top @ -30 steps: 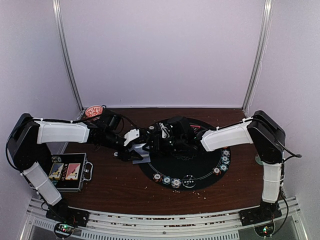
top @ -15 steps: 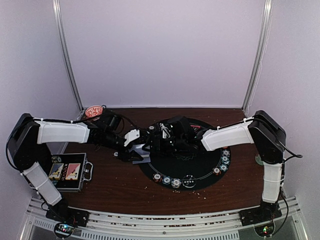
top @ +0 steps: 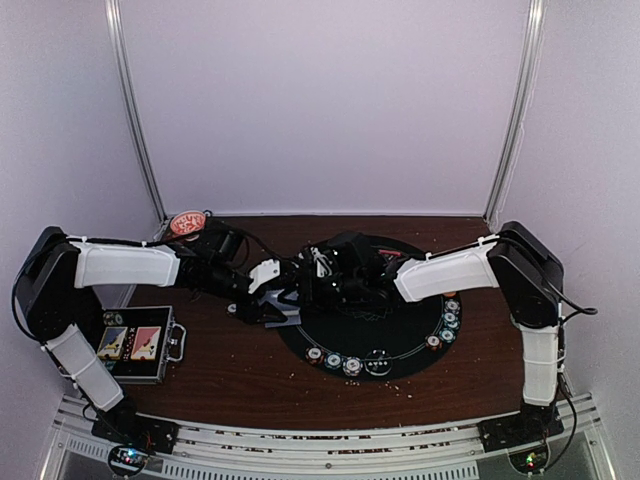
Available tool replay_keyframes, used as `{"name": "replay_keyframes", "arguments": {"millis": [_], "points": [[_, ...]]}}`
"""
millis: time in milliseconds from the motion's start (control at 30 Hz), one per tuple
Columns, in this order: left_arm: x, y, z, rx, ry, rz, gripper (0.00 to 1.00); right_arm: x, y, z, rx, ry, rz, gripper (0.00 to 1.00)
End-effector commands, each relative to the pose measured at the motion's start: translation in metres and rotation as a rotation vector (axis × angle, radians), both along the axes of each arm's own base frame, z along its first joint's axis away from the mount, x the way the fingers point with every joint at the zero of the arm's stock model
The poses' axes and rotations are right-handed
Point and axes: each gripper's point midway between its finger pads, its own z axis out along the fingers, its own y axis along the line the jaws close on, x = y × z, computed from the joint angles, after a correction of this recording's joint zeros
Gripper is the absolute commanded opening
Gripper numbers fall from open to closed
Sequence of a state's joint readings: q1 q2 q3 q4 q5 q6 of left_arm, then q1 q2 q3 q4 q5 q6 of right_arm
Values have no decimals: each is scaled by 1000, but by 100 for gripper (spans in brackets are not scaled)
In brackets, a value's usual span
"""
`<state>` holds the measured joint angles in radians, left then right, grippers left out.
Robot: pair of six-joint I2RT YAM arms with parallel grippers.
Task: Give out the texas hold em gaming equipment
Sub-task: Pass from the left arm to the right
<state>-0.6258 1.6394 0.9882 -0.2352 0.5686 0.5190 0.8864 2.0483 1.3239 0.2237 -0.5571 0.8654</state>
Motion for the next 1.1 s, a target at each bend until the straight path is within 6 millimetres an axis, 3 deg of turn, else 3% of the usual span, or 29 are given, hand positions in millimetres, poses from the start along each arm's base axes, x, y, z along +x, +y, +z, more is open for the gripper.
{"name": "replay_keyframes", "arguments": {"millis": [0,467,767,1067], "points": [[0,-9,9,-37,-35,-33,60,1,-8,-6,-44,-13,-27,30],[0,-9,9,-35,-37,-33,60,10,-40,-7,-122,-44,-86,22],[3,-8,8,-29,-38,-20,60,0,-23,5,21,-2,-29,15],[3,-9,7,-28,-40,-20,67,-8,-16,22,138,18,-12,1]]}}
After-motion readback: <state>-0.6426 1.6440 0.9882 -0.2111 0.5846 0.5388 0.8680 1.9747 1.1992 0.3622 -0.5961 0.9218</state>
